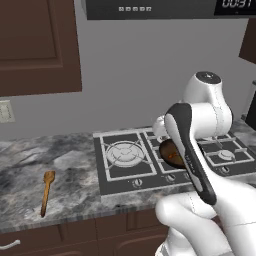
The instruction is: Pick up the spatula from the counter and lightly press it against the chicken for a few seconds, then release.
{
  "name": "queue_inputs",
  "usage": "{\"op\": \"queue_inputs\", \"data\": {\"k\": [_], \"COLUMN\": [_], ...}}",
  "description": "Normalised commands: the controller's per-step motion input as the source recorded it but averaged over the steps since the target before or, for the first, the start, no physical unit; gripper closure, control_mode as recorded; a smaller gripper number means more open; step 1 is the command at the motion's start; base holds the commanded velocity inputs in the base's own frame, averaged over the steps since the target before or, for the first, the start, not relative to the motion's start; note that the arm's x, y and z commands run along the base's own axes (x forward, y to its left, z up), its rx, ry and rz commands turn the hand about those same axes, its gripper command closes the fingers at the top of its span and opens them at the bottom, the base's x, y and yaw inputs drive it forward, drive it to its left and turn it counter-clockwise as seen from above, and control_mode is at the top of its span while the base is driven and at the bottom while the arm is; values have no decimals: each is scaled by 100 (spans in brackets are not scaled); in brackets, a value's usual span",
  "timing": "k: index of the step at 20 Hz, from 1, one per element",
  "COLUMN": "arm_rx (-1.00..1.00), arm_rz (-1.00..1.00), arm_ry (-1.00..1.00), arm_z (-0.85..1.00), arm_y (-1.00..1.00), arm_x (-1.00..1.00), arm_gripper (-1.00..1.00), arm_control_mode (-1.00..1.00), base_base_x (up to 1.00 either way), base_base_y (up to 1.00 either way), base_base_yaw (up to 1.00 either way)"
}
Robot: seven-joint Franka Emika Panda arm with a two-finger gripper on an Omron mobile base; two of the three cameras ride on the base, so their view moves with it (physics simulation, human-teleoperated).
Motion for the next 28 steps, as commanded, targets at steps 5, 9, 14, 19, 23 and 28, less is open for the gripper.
{"op": "queue_inputs", "data": {"k": [5,9,14,19,23,28], "arm_rx": [6,3,0,0,1,0], "arm_rz": [-8,-8,-8,-5,0,0], "arm_ry": [0,0,0,0,0,-1], "arm_z": [0,0,0,0,0,2], "arm_y": [24,31,33,26,27,29], "arm_x": [-44,-40,-27,-28,-29,-34], "arm_gripper": [-100,-100,-100,-100,-100,-100], "arm_control_mode": [-100,-100,-100,-100,-100,-100], "base_base_x": [0,0,0,0,0,0], "base_base_y": [0,0,0,0,0,0], "base_base_yaw": [0,0,0,0,0,0]}}
